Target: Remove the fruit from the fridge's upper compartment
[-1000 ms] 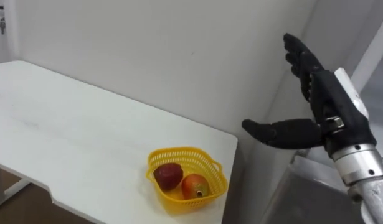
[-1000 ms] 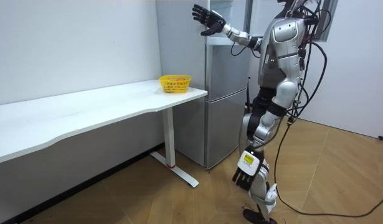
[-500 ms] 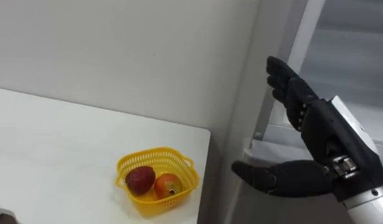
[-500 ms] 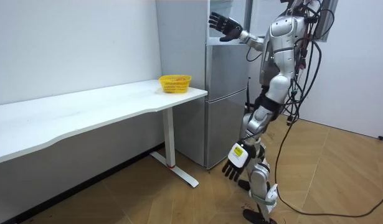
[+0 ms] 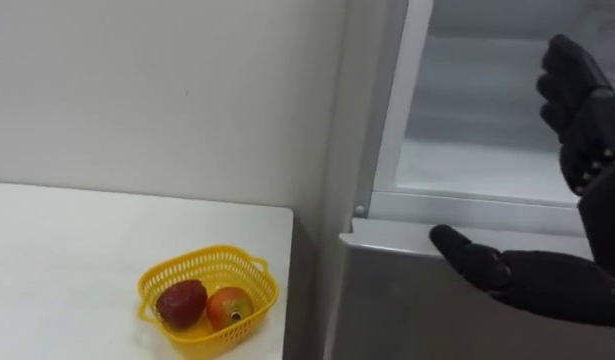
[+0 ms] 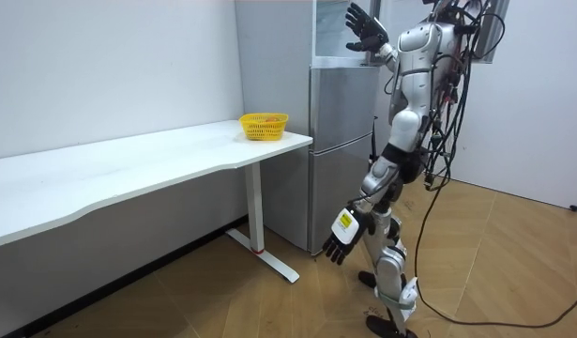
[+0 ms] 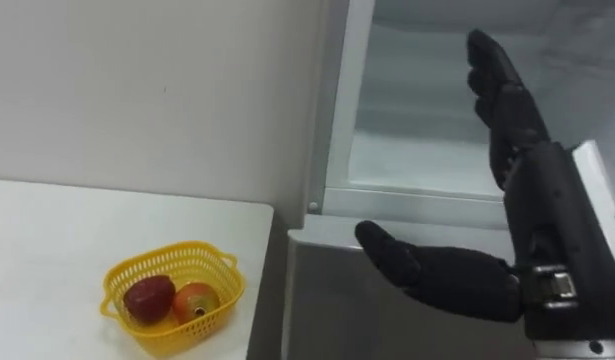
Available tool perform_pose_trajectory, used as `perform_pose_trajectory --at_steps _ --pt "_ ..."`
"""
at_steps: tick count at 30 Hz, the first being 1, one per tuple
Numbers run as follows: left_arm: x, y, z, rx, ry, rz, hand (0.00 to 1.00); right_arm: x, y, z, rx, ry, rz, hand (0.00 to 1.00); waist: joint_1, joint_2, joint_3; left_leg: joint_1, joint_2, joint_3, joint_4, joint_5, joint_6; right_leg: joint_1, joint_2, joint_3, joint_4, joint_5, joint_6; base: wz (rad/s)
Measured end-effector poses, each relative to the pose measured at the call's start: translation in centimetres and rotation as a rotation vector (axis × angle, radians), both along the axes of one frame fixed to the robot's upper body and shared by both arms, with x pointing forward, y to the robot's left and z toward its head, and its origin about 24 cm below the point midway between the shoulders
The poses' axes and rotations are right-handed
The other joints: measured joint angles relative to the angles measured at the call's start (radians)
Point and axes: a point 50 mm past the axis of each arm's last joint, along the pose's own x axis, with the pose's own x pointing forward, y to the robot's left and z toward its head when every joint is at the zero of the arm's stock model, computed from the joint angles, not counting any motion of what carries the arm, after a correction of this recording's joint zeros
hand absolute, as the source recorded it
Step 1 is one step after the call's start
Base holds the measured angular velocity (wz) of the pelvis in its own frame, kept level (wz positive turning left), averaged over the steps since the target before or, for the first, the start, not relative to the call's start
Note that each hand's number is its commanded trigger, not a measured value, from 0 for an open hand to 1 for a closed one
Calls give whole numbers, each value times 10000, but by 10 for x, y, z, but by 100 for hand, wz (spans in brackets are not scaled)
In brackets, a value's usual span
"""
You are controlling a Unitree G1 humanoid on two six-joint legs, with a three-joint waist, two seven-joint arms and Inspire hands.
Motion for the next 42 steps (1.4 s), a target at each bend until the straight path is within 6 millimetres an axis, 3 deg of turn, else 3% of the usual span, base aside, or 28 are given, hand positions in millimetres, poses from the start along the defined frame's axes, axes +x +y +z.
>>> perform_pose_trajectory --at_steps 5,12,19,21,24,26,29,42 --pt "6 -2 -1 -31 -73 12 0 1 -16 -32 853 1283 -1110 0 -74 114 38 -120 -8 280 -27 0 0 -314 68 344 121 5 -8 -17" --pt "11 -6 -2 -141 -174 -39 0 0 -39 -63 3111 2506 -2051 0 -175 118 57 -262 -9 315 -29 -13 -22 -487 82 403 212 38 -25 -4" --pt "5 -5 -2 -146 -54 24 0 -2 -52 -71 4215 2627 -2301 0 -302 112 44 -241 -3 399 26 -12 -22 -469 76 412 213 44 -24 -2" --pt "5 -5 -2 -144 -38 19 0 -2 -59 -89 4511 3319 -2587 0 -312 82 24 -204 3 510 62 -12 -22 -425 66 410 186 51 -25 -5" --pt "4 -5 -2 -92 -58 39 0 -13 -71 -136 5531 5115 -3745 0 -310 127 23 -62 12 539 30 -12 -22 -286 70 373 49 62 -19 -2" --pt "5 -6 -2 -91 -112 33 0 -20 -71 -148 6112 5590 -3958 0 -318 184 17 -93 6 549 -13 -12 -21 -368 68 325 66 62 -19 -6" --pt "7 -6 -2 -92 -230 17 0 -23 -73 -153 6883 5660 -3995 0 -391 329 10 -153 -10 557 -24 -13 -21 -476 62 333 204 58 -25 -2" --pt "10 -7 1 -47 -712 124 0 -35 -85 -169 9502 5770 -5296 0 -479 305 51 -242 -15 546 -12 -13 -22 -571 65 435 250 -4 -30 0"
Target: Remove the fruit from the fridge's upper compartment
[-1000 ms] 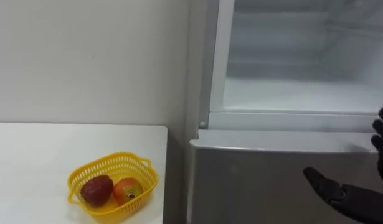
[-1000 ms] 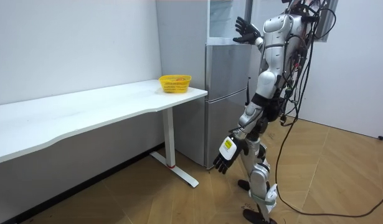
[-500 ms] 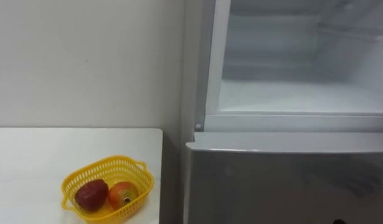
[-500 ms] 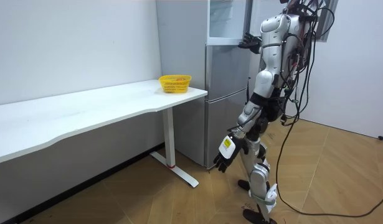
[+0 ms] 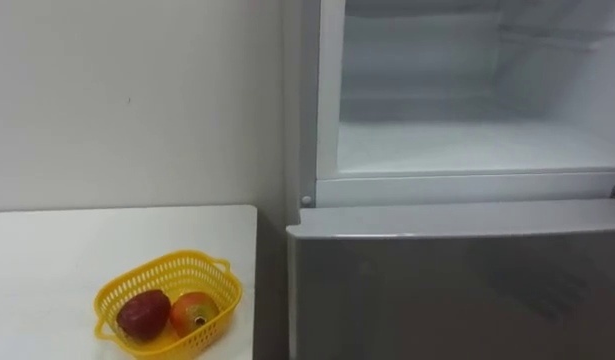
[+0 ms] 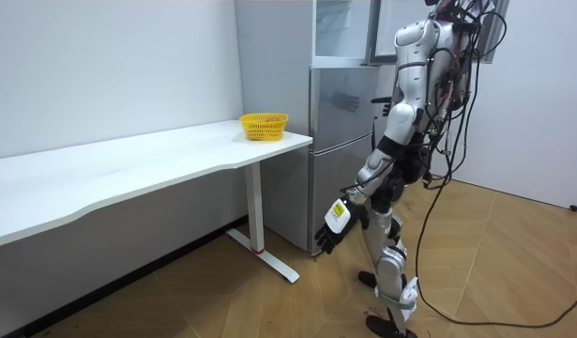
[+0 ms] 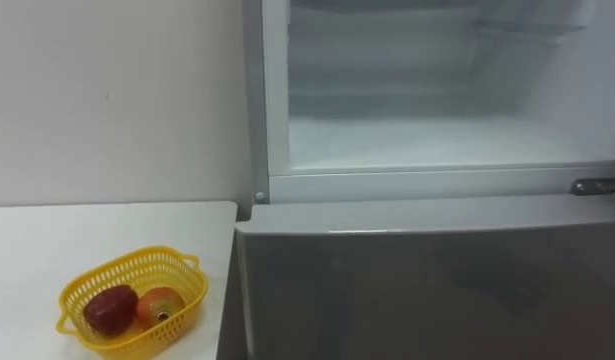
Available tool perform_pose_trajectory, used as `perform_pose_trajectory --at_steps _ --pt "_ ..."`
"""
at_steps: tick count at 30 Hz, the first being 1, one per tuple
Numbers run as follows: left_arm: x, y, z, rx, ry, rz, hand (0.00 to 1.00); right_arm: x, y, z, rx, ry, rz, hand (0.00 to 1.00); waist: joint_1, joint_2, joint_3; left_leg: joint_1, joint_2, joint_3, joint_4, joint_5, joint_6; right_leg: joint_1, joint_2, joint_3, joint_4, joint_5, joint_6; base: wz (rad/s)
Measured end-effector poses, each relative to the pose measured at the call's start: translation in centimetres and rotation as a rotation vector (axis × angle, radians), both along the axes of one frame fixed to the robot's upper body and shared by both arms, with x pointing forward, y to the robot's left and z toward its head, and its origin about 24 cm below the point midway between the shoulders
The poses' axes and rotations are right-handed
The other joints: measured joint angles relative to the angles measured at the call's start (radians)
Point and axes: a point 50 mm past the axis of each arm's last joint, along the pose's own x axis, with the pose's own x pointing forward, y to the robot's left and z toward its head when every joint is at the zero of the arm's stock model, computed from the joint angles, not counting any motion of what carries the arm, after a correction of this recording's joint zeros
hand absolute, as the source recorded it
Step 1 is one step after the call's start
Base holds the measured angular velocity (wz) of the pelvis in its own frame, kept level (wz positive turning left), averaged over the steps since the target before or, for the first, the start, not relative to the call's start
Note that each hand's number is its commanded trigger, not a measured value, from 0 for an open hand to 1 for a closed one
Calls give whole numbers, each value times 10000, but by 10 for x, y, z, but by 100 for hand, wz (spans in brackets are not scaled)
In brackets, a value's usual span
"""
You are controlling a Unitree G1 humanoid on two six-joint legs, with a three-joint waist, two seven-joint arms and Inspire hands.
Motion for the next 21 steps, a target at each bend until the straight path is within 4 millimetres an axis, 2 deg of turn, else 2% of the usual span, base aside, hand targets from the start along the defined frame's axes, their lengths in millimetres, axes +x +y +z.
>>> perform_pose_trajectory --at_steps 2,7,11,15,21 --pt "0 2 1 34 -36 119 0 -2 -5 1 200 -45 -455 0 -13 51 19 -2 7 -9 -29 -1 -1 -1 4 -14 -17 0 0 0" --pt "-4 4 3 42 -104 284 0 -9 -20 4 310 -55 -1584 0 -165 1 20 -2 9 -6 15 0 -2 -8 -20 -108 84 -11 -15 0" --pt "-2 8 5 160 -308 488 0 -21 -41 2 829 12 -3181 0 -332 -179 -22 -131 -38 -7 82 0 -2 -151 -85 -101 187 -203 18 7" --pt "-12 9 6 160 -140 554 0 -32 -61 2 1997 -358 -4944 0 -457 -328 -6 -302 -76 19 231 2 -1 -341 -81 8 317 -208 13 -7" --pt "-14 13 9 264 -270 750 0 -44 -74 4 2793 -786 -6477 0 -501 -386 -5 -338 -89 52 358 2 -1 -357 -69 78 321 -230 1 -4"
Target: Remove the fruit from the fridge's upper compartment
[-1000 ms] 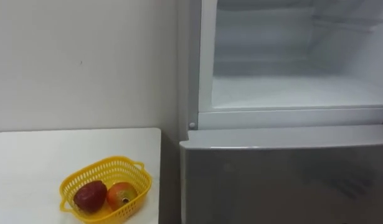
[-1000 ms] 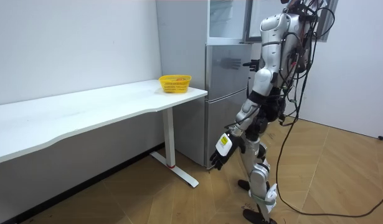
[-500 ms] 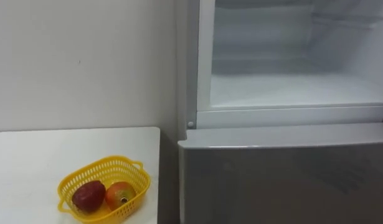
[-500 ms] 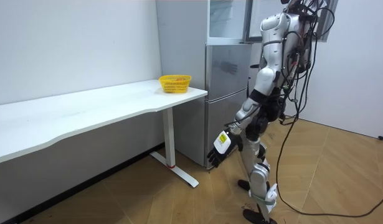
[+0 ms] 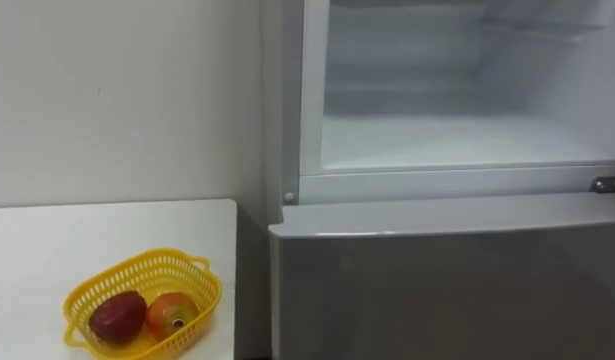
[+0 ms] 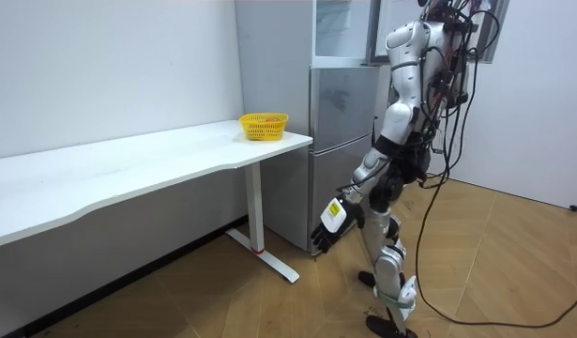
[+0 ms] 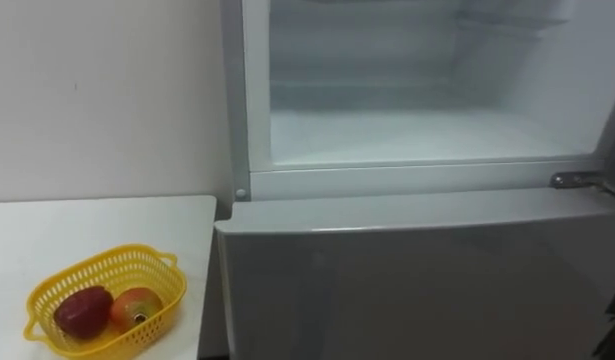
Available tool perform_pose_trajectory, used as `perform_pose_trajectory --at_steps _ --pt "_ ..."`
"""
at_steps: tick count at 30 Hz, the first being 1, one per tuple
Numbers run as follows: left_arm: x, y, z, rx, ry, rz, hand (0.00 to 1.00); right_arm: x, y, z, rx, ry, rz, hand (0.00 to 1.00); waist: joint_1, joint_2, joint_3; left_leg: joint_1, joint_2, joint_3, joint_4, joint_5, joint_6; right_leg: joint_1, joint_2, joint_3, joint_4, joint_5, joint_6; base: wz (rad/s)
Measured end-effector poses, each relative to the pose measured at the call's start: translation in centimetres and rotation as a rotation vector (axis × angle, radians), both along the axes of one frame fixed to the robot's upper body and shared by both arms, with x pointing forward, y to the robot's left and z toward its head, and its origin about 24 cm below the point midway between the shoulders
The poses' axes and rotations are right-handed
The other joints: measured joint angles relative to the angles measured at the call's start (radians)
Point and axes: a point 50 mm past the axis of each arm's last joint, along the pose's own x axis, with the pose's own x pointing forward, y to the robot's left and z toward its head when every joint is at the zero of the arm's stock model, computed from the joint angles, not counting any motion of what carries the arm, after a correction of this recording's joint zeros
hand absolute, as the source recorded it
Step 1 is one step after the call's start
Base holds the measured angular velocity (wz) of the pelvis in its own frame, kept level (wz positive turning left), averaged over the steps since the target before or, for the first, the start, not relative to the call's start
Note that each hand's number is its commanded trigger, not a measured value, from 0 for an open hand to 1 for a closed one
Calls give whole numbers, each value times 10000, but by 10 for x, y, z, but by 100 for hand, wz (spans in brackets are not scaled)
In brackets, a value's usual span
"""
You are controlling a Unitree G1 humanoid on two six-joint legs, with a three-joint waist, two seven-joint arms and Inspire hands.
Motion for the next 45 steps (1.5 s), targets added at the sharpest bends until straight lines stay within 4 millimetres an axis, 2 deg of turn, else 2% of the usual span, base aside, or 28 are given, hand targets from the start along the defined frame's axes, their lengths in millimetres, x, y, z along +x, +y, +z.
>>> perform_pose_trajectory --at_steps 7,13,15,20,26,31,35,40,41,45 --pt "2 2 1 -31 -172 78 0 -4 -9 0 316 -100 -925 0 -224 -12 1 -22 -28 15 -3 0 0 -108 29 126 6 18 48 -2" --pt "1 9 3 -27 -257 503 0 -11 -37 14 395 -365 -2220 0 -335 -129 19 -63 -77 10 -38 2 4 -153 37 161 -17 99 94 -2" --pt "-1 15 6 28 -230 633 0 -12 -46 19 376 -552 -2642 0 -441 -278 44 -111 -79 17 -43 3 6 -170 39 167 -13 114 119 0" --pt "-2 21 8 66 -280 906 0 -13 -61 34 226 -1048 -3231 0 -464 -450 42 -185 -65 194 -142 10 17 -352 58 201 -11 213 99 -10" --pt "3 23 9 36 -413 819 0 -14 -71 46 -84 -1294 -3440 0 -483 -424 26 -173 -48 204 -195 11 19 -375 40 139 2 248 46 -2" --pt "6 23 10 -34 -501 740 0 -4 -72 54 -284 -1489 -3311 0 -487 -412 15 -259 -53 207 -181 11 18 -476 42 100 27 260 24 0" --pt "6 23 9 -129 -401 762 0 12 -76 74 -932 -1806 -3086 0 -457 -423 13 -263 -59 200 -100 11 18 -469 34 92 55 263 16 0" --pt "7 23 9 -124 -396 783 0 24 -81 97 -1532 -2235 -2881 0 -383 -553 12 -241 -70 202 -93 12 17 -465 50 118 112 261 14 -1" --pt "7 23 9 -120 -393 772 0 26 -81 98 -1713 -2153 -2768 0 -335 -600 40 -207 -79 215 -96 12 17 -462 48 133 158 252 10 -5" --pt "6 22 9 -122 -377 772 0 28 -80 99 -2106 -1693 -2610 0 -279 -640 52 -189 -87 223 -103 12 17 -460 53 151 179 213 76 -1"
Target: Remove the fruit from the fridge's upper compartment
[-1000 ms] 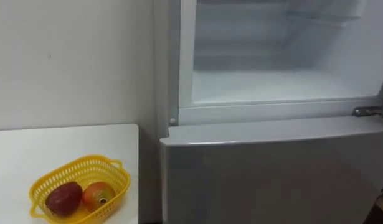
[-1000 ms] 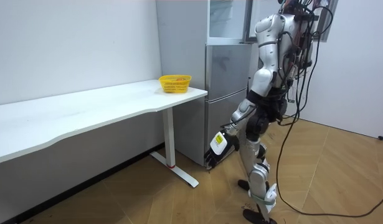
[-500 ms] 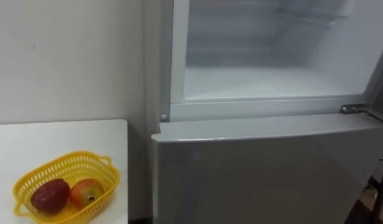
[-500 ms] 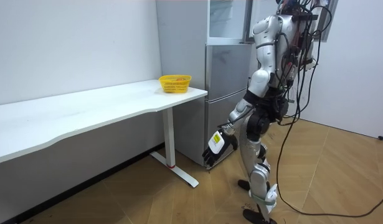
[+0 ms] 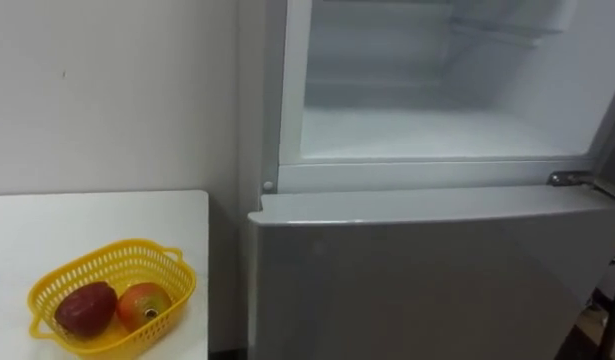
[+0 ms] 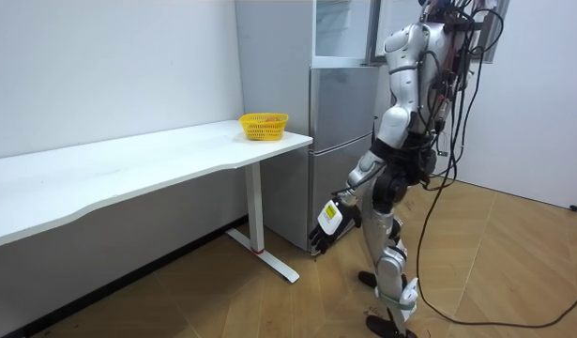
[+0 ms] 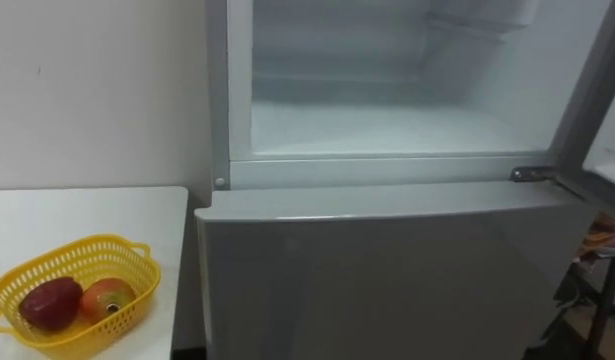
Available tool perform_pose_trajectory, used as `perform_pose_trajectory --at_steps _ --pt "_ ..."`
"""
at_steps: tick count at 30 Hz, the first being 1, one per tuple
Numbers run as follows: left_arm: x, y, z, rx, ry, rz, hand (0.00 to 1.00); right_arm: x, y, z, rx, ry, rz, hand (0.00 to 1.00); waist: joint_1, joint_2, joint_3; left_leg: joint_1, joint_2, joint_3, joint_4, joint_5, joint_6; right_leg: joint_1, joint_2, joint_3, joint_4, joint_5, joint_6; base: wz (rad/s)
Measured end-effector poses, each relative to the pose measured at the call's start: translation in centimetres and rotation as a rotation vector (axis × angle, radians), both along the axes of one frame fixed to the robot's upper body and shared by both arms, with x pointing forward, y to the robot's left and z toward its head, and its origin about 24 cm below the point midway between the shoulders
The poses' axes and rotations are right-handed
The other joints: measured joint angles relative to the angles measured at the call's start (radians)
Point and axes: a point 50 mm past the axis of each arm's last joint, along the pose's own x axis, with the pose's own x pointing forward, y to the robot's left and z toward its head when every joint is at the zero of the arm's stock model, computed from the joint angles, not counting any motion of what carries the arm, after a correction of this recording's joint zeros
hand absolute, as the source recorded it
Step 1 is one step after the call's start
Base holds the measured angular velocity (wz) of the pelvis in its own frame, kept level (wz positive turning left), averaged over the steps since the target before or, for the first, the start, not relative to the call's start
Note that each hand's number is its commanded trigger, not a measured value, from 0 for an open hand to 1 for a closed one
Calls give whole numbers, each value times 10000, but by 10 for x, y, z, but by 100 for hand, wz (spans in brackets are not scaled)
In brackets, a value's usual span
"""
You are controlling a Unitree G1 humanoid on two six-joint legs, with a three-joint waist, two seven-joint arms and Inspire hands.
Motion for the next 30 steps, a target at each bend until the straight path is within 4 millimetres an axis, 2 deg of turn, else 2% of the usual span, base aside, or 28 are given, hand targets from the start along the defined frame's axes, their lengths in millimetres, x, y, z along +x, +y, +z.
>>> perform_pose_trajectory --at_steps 7,13,17,22,26,27,30 --pt "1 0 0 0 -48 -11 0 6 4 3 -725 940 305 0 76 -8 -3 12 -17 9 -8 5 -7 -65 40 91 98 -12 6 -4" --pt "1 -1 0 -232 9 -61 0 19 15 9 -2128 2482 820 0 59 -6 2 8 -58 -15 14 41 -8 -105 13 165 166 -10 33 -4" --pt "-9 -4 -5 -465 400 66 0 35 37 19 -4421 4320 1630 0 65 50 12 3 -103 -28 52 46 -6 -176 104 301 266 20 43 -10" --pt "-14 -7 -6 -708 569 82 0 50 62 29 -5887 4849 2658 0 85 121 14 -60 -144 -71 25 45 3 -253 133 429 332 82 57 -3" --pt "-11 -9 -6 -772 367 -18 0 53 88 39 -8143 5583 3202 0 153 272 -3 -71 -133 -160 41 50 -8 -241 118 404 319 119 3 1" --pt "-9 -9 -6 -774 263 -60 0 51 92 41 -8761 5876 3088 0 193 290 -3 -106 -164 -336 61 53 -7 -257 70 370 346 113 -10 5" --pt "-4 -9 -7 -725 129 -68 0 50 102 55 -10095 6076 2982 0 334 257 11 -164 -285 -520 70 76 29 -447 -5 327 633 11 -44 -3"
